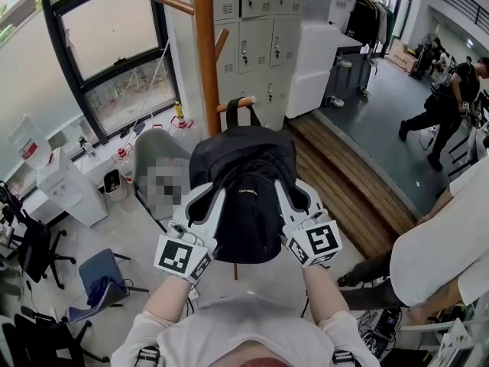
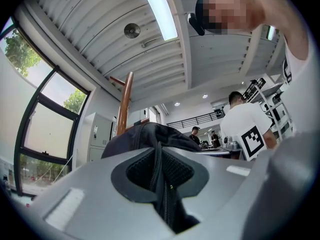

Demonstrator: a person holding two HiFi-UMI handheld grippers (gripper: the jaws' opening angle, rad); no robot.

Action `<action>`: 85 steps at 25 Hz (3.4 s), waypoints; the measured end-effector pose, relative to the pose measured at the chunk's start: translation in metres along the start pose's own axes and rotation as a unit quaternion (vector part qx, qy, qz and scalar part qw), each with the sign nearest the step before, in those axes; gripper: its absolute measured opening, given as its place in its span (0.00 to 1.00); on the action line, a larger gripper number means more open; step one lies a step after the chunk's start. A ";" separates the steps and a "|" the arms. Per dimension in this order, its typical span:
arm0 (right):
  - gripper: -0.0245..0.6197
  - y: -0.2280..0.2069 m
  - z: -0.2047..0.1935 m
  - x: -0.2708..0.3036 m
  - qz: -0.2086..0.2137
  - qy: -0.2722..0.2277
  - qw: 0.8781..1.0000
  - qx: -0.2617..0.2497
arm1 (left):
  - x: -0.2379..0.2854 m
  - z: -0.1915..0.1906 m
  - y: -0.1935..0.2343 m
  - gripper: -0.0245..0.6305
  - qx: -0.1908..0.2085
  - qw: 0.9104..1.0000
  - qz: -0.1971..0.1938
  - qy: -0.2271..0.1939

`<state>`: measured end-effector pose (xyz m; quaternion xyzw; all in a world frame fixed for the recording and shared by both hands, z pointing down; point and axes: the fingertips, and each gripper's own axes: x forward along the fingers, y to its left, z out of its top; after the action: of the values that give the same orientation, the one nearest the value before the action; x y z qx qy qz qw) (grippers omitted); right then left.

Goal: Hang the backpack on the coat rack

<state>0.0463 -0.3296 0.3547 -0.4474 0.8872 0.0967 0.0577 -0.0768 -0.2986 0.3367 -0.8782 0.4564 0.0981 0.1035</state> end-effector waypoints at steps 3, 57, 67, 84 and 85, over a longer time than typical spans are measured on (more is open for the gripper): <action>0.09 0.002 -0.012 -0.003 -0.002 0.015 1.000 0.003 | -0.006 -0.010 -0.003 0.12 -0.006 1.000 0.004 0.010; 0.44 -0.005 -0.079 -0.093 -0.121 0.135 0.980 0.078 | -0.080 -0.081 -0.006 0.34 -0.041 0.988 0.086 0.122; 0.24 -0.008 -0.092 -0.122 -0.160 0.134 0.975 0.077 | -0.100 -0.112 -0.019 0.05 -0.067 0.982 0.088 0.151; 0.05 0.001 -0.121 -0.136 -0.154 0.161 0.970 0.097 | -0.109 -0.132 -0.020 0.05 -0.089 0.979 0.094 0.159; 0.05 0.001 -0.121 -0.136 -0.154 0.160 0.970 0.097 | -0.109 -0.132 -0.020 0.05 -0.090 0.979 0.095 0.158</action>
<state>0.1239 -0.2493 0.4988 -0.5804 0.8106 -0.0733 -0.0277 -0.1115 -0.2377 0.4943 -0.8411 0.5375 0.0081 -0.0591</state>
